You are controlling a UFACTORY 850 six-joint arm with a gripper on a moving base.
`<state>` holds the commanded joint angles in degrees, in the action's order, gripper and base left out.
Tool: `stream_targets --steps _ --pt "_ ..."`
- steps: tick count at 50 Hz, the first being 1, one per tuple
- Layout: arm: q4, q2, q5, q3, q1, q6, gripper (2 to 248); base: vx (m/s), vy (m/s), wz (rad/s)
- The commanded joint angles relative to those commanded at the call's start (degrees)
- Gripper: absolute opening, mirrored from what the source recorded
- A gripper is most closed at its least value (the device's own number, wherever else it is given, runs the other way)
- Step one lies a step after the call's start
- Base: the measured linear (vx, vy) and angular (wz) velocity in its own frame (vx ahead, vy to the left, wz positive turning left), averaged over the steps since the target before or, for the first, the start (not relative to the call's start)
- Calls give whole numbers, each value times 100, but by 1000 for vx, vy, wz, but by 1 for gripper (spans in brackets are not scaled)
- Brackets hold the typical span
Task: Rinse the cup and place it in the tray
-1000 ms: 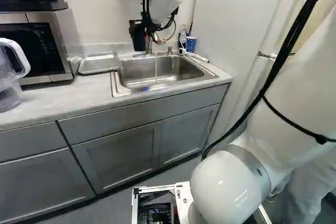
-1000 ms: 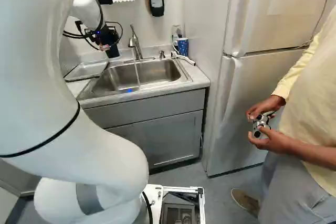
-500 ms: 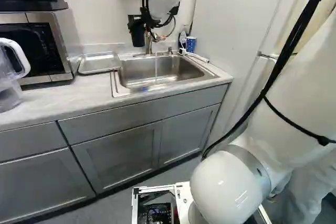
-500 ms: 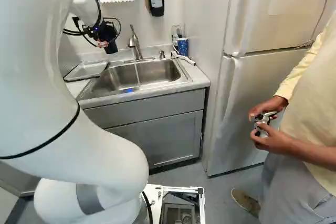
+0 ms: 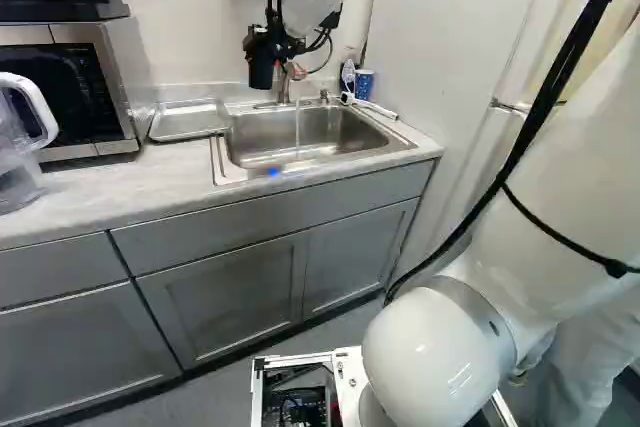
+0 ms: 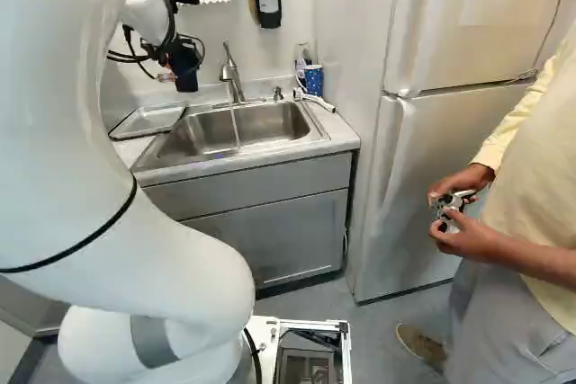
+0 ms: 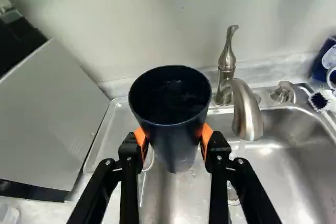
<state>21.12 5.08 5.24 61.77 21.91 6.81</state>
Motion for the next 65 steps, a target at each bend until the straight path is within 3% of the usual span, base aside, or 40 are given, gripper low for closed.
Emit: stream_targets --steps 65 --pt "0 0 0 0 0 -3917 120 0 0 0"
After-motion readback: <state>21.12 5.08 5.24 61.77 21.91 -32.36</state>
